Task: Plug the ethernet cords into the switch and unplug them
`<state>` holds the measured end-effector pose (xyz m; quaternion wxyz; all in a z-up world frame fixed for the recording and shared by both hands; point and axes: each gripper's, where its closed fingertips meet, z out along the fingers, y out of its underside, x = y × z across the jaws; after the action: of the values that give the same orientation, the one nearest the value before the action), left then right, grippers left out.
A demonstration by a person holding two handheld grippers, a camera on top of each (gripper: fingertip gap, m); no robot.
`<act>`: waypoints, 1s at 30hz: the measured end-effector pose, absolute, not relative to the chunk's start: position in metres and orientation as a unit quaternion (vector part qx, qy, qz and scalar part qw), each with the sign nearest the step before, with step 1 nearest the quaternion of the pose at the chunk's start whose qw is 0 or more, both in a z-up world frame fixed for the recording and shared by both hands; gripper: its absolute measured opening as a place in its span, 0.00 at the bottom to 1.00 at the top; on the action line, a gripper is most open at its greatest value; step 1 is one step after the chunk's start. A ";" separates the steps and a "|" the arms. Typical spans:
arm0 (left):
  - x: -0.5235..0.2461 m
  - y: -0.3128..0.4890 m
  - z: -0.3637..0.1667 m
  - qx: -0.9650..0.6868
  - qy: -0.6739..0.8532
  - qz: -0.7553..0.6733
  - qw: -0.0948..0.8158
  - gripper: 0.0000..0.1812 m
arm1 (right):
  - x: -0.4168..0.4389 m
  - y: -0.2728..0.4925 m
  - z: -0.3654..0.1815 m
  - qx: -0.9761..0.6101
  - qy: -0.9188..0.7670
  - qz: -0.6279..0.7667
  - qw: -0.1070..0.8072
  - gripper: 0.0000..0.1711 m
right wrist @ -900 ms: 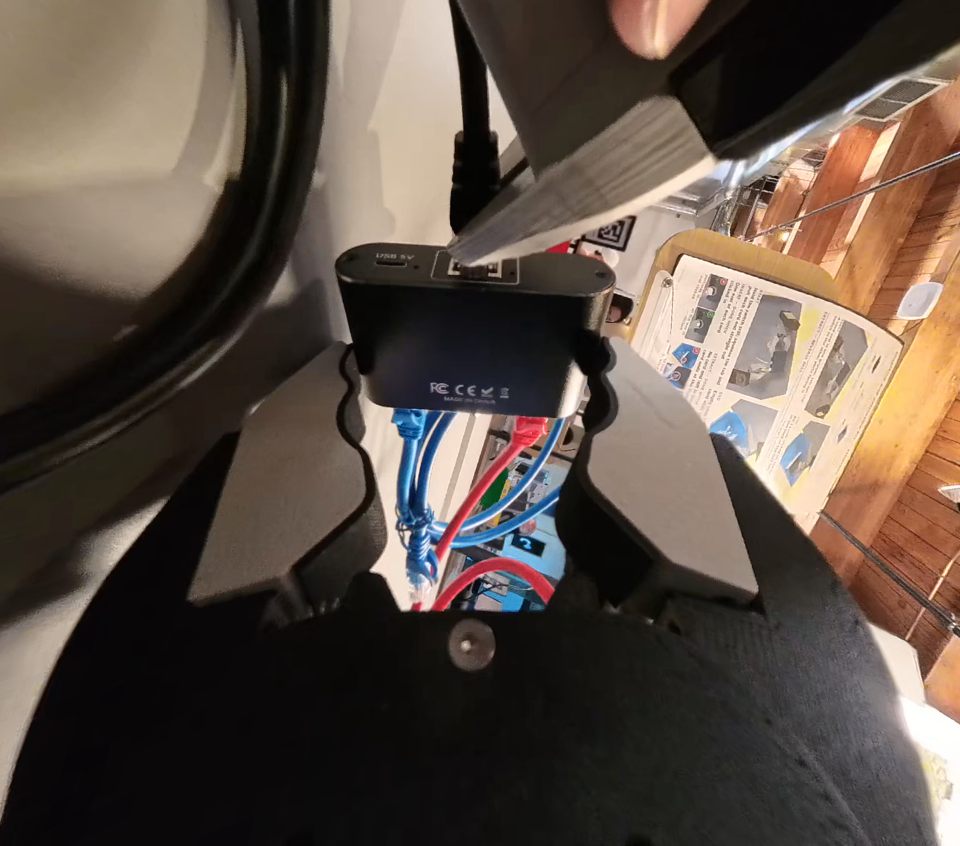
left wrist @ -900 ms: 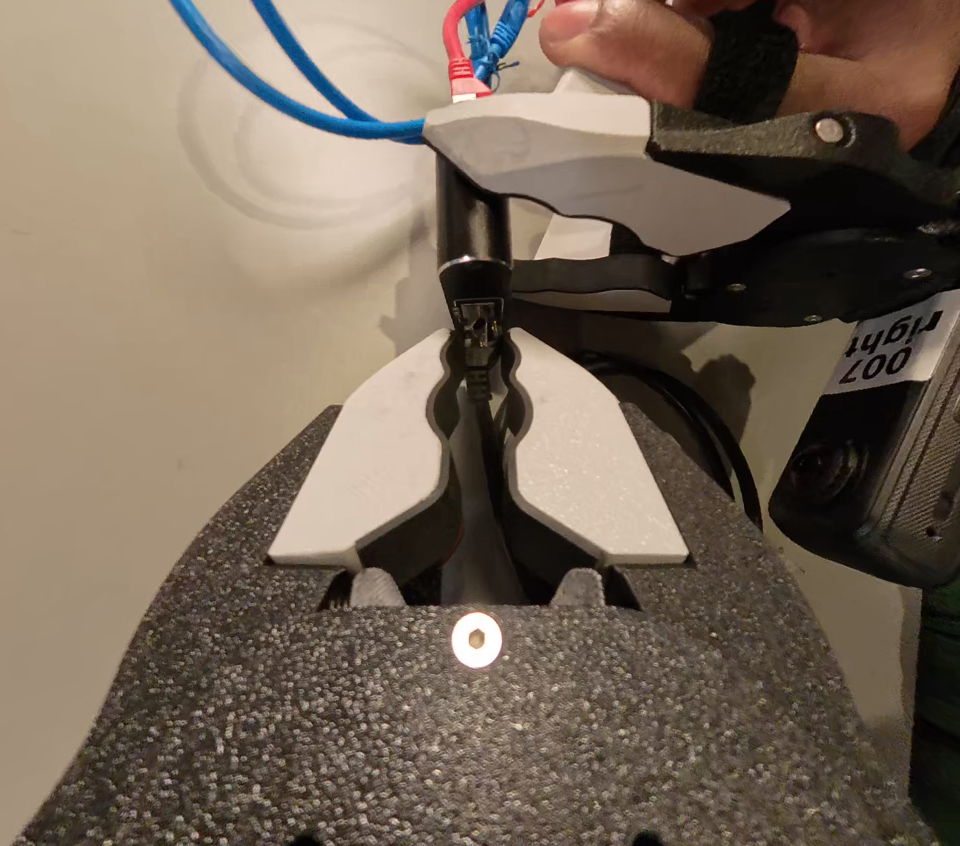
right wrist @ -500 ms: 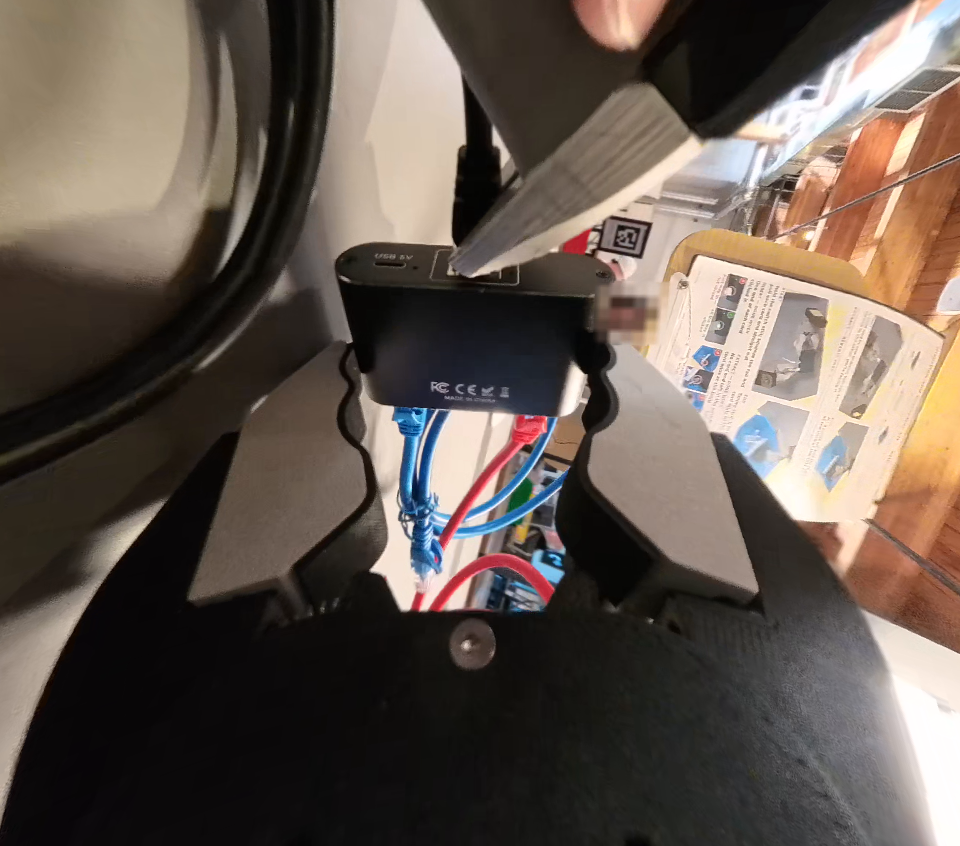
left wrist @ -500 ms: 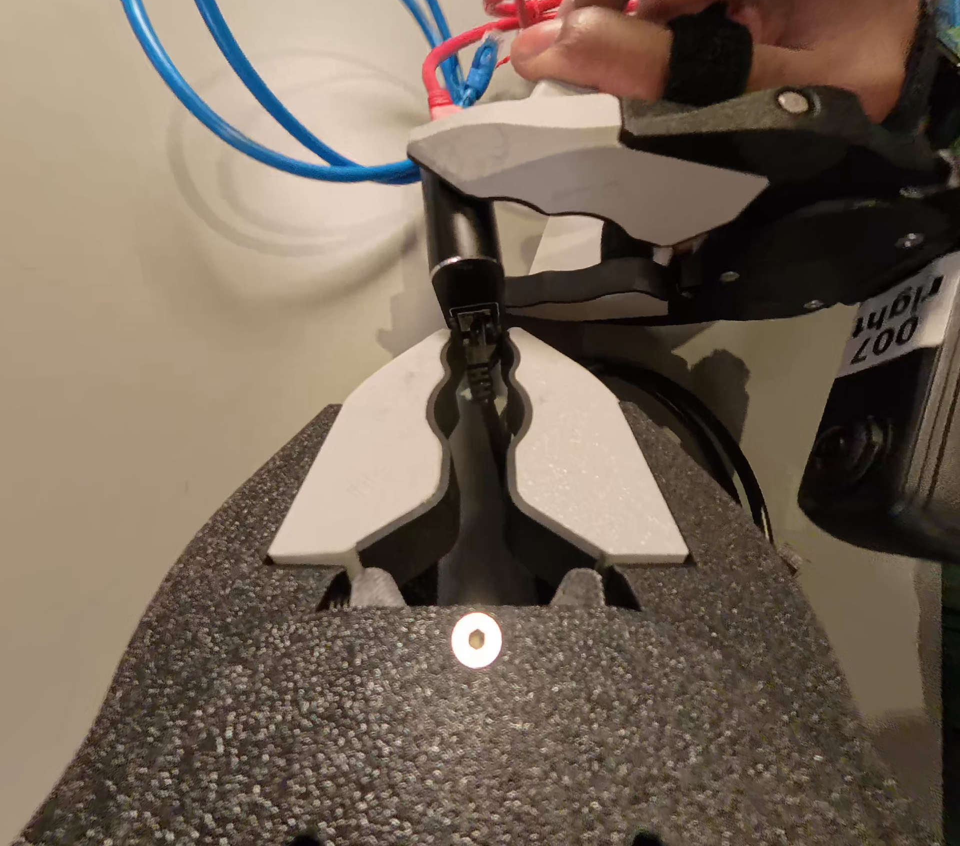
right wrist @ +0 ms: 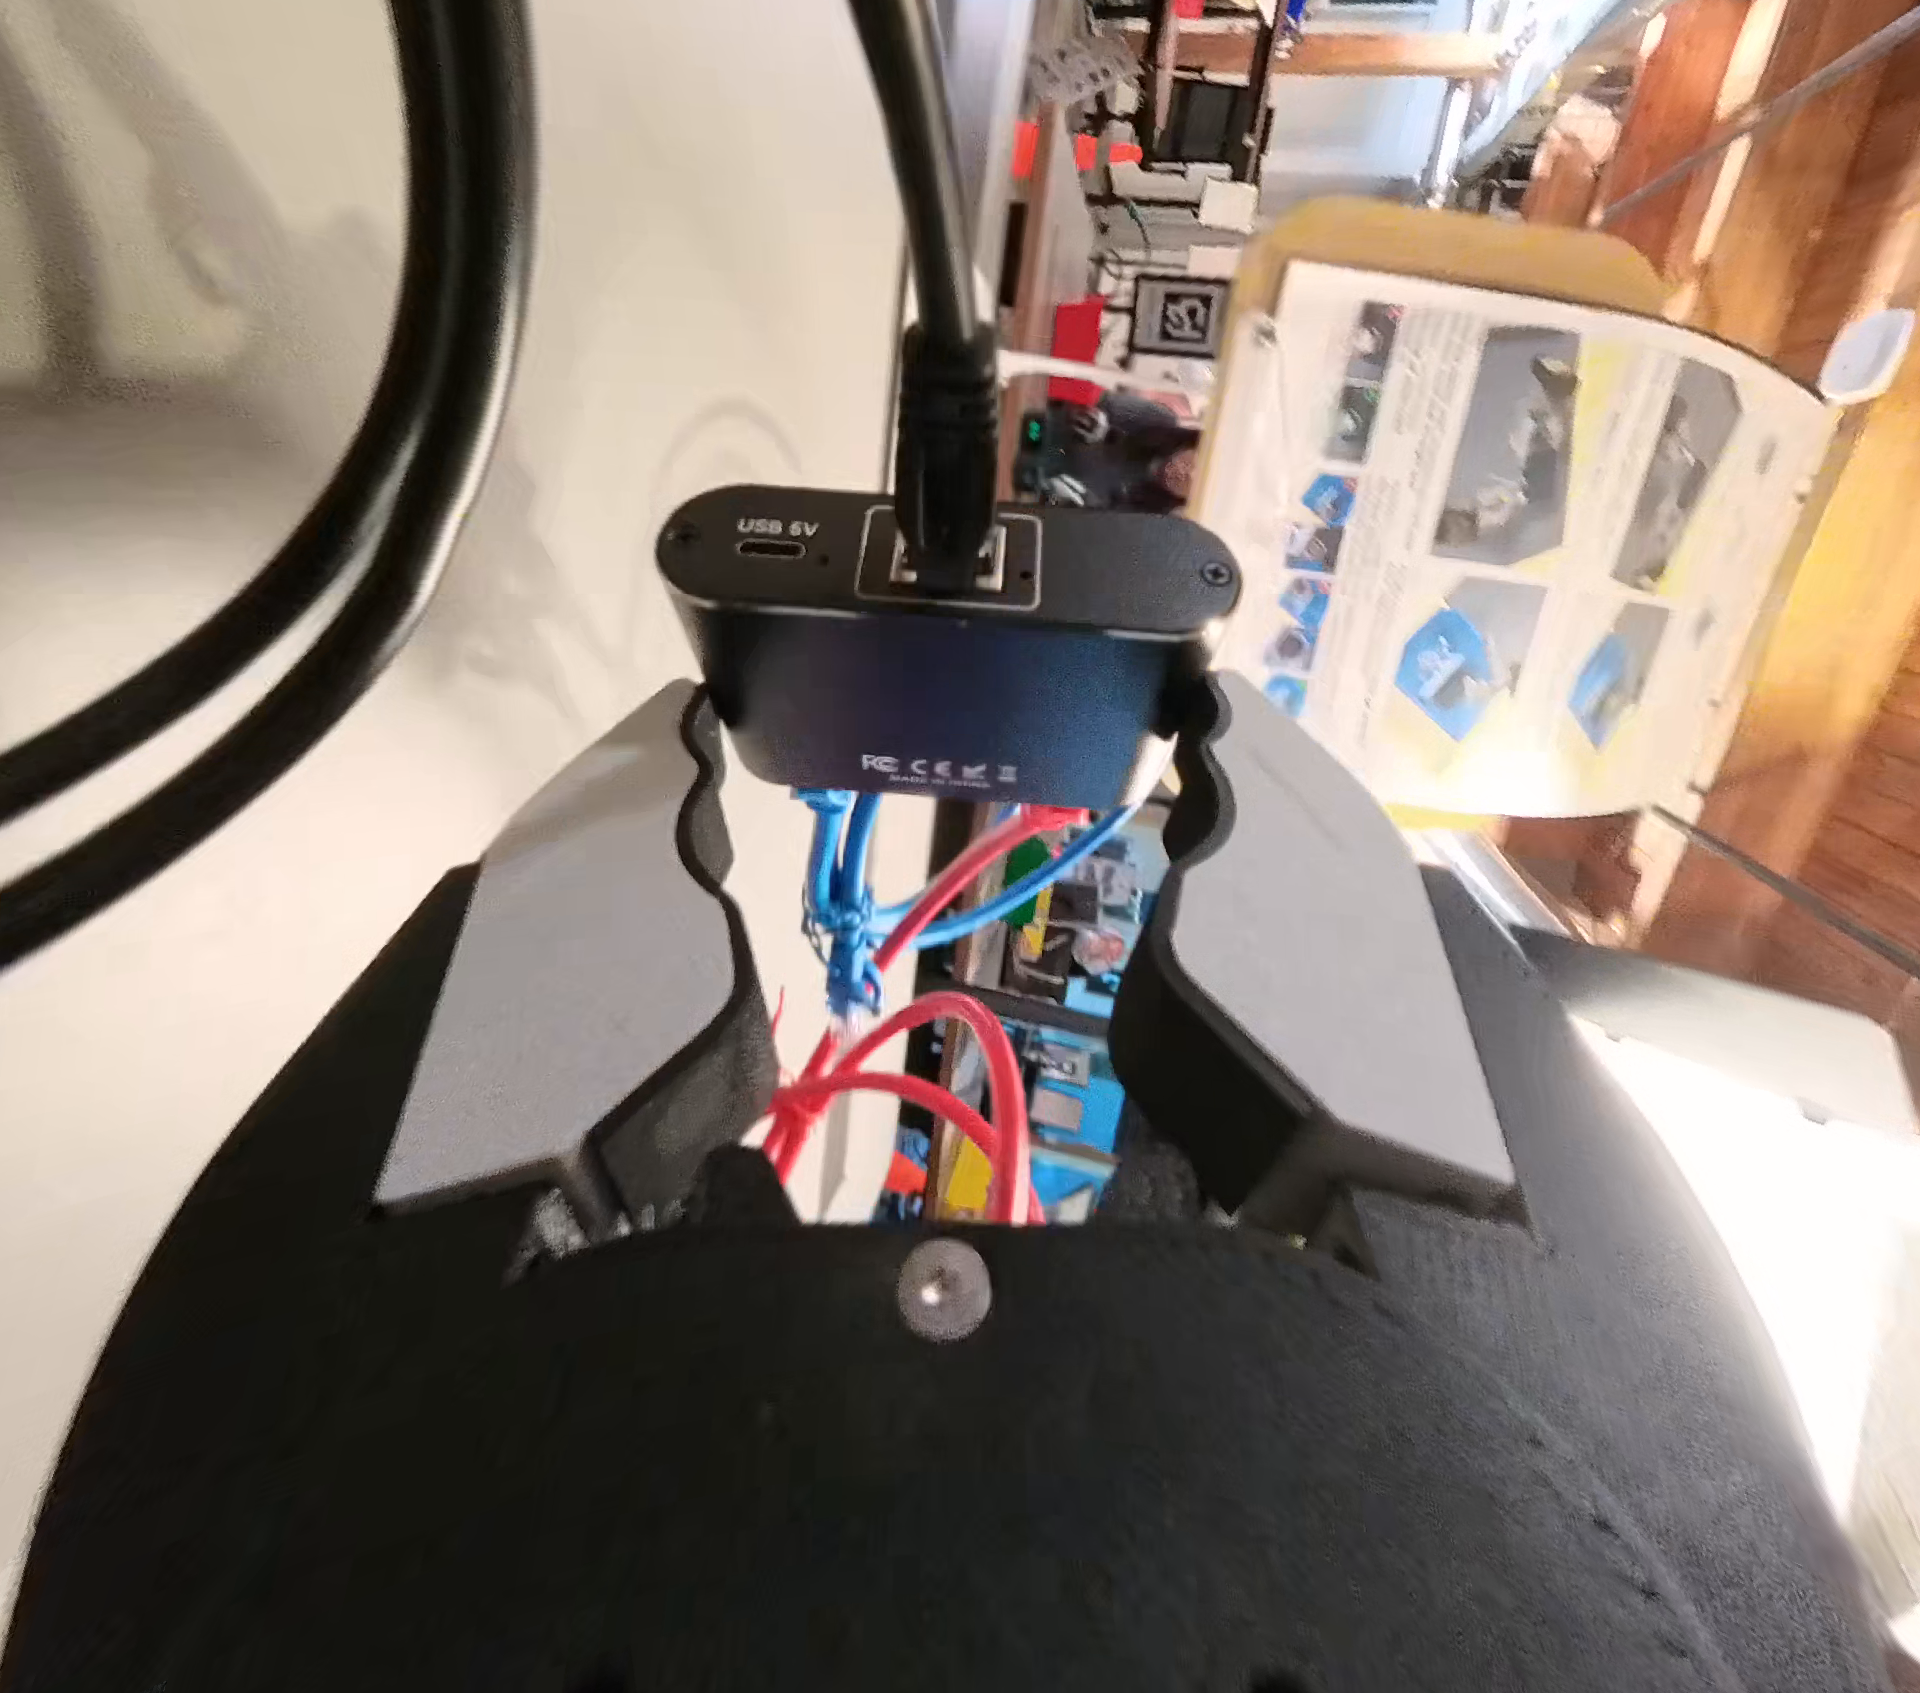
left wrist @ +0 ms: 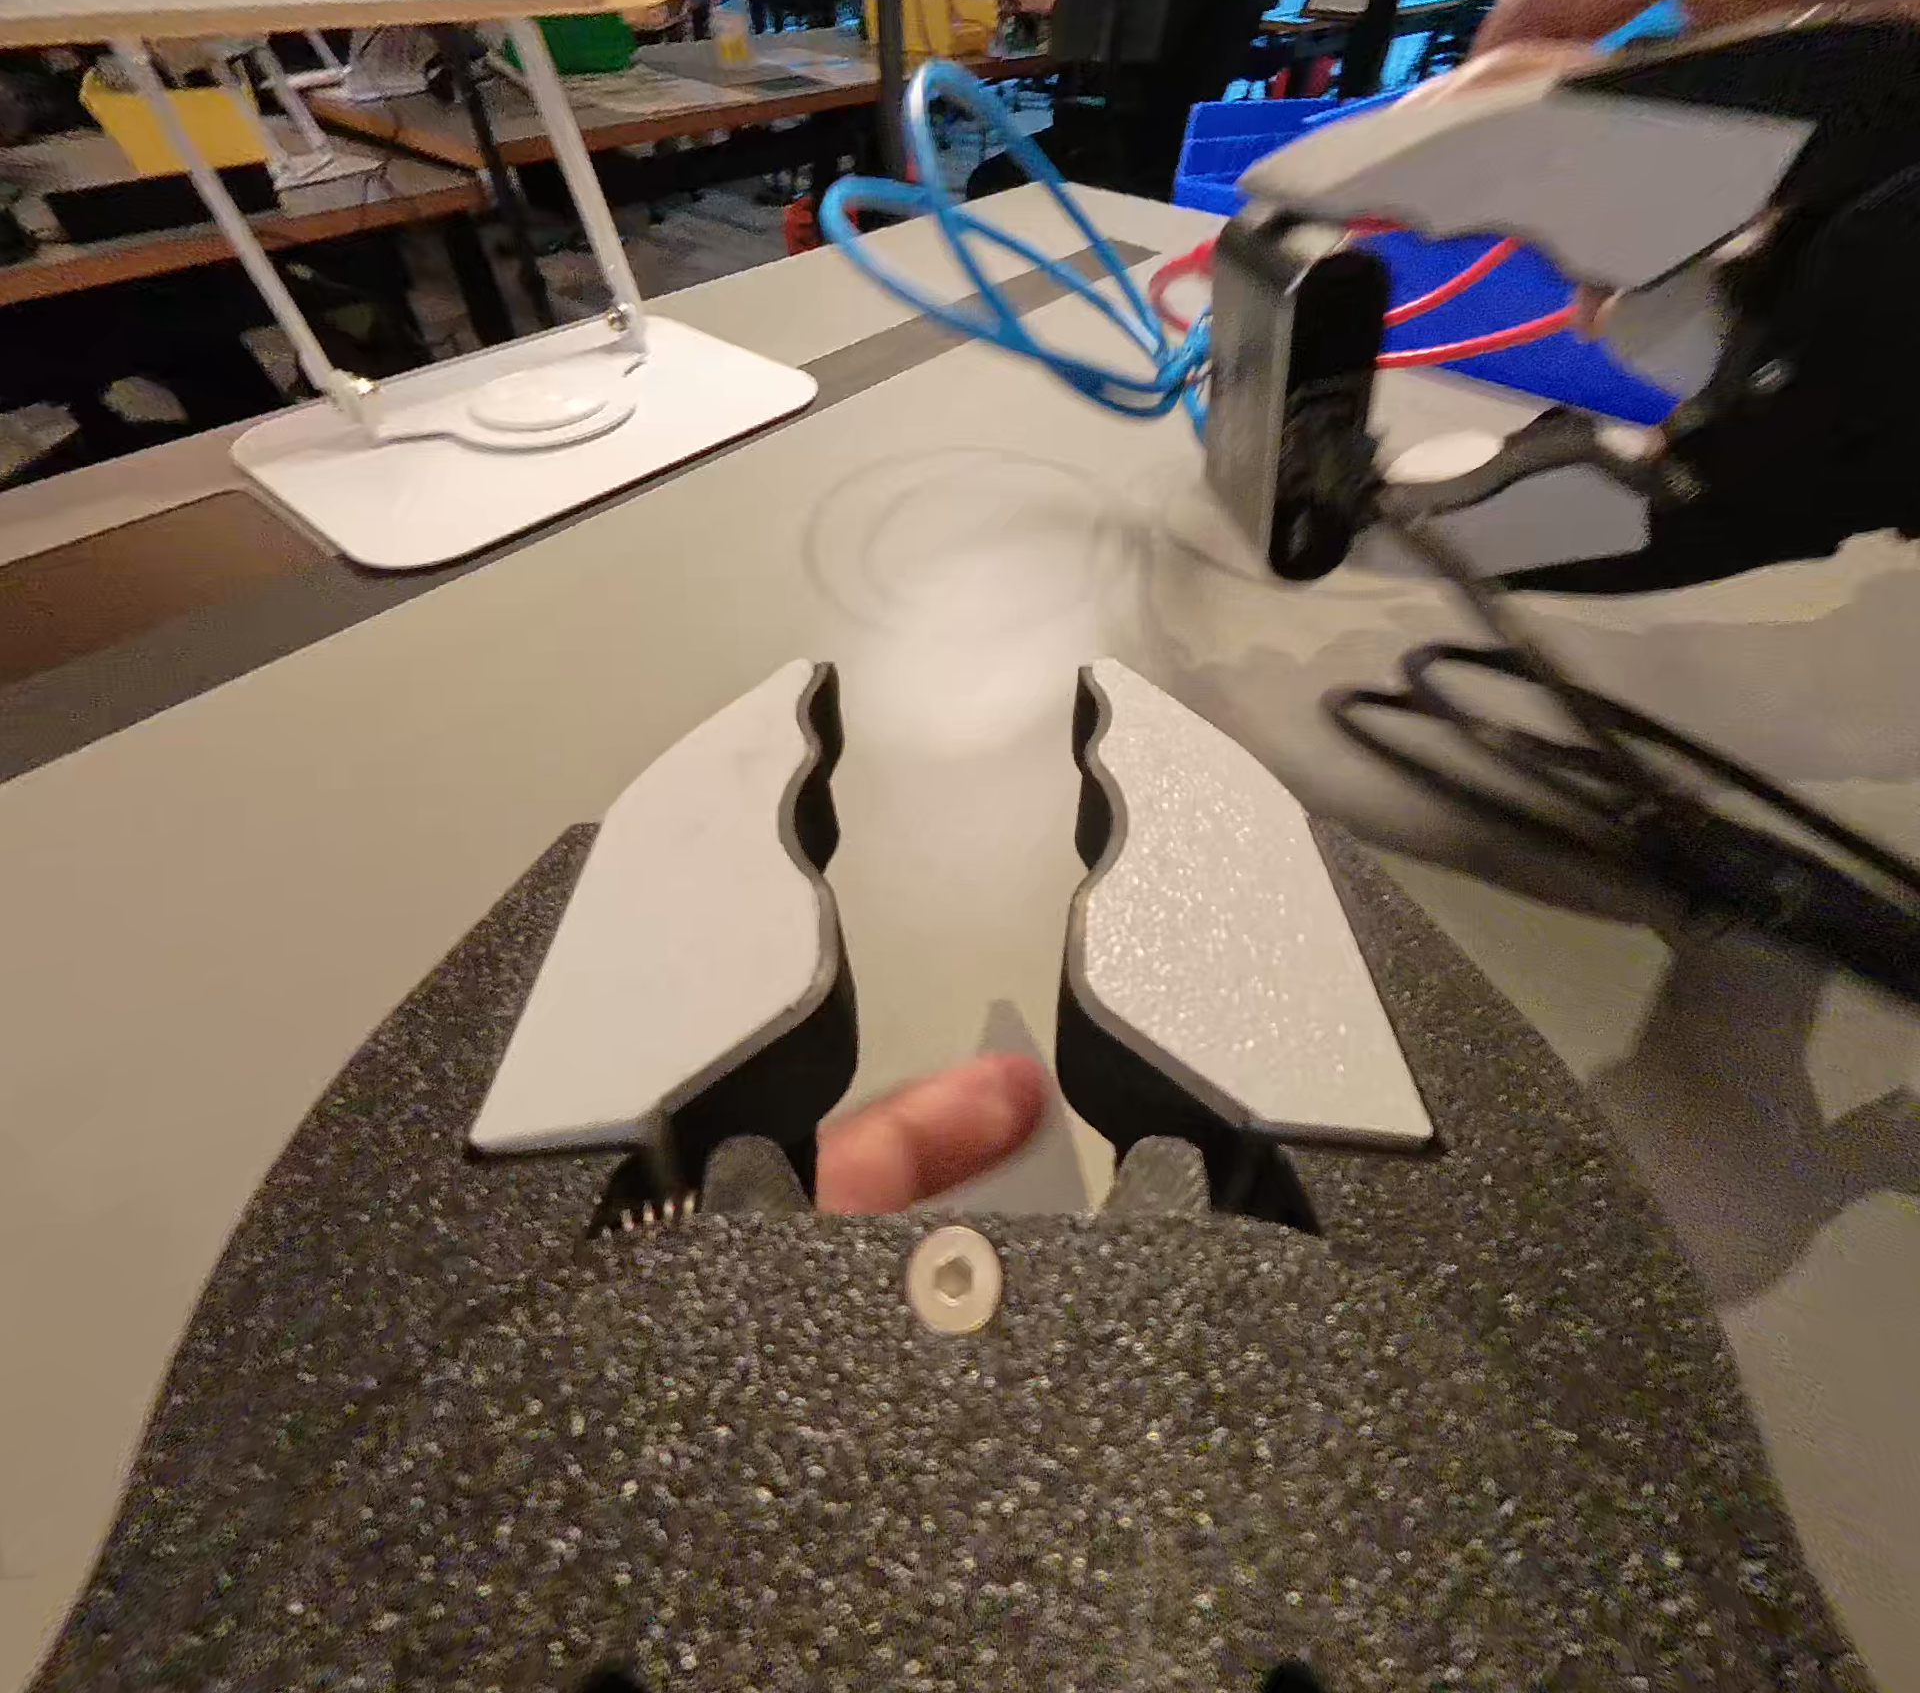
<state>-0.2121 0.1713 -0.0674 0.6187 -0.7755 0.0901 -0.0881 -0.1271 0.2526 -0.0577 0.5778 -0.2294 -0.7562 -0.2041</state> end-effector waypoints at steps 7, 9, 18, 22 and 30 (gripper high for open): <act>-0.215 0.173 -0.073 -0.787 0.085 -0.054 0.608 0.21 | -0.037 0.324 0.080 -0.304 -0.591 -0.305 0.682 0.00; -0.213 0.173 -0.075 -0.791 0.096 -0.039 0.603 0.20 | 0.006 0.339 0.125 -0.321 -0.537 -0.328 0.708 0.00; -0.196 0.173 -0.087 -0.809 0.133 -0.016 0.573 0.20 | 0.056 0.376 0.011 -0.473 -0.675 -0.198 0.531 0.08; -0.195 0.172 -0.088 -0.808 0.139 -0.015 0.572 0.20 | 0.040 0.380 -0.046 -0.473 -0.750 -0.134 0.443 0.18; -0.188 0.171 -0.100 -0.823 0.173 0.005 0.541 0.20 | 0.004 0.371 -0.094 -0.728 -0.635 0.138 0.217 0.37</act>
<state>-0.1884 0.1715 -0.1004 0.5409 -0.8232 0.1727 0.0049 0.0042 0.3707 -0.0937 0.2173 -0.7279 -0.6355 0.1383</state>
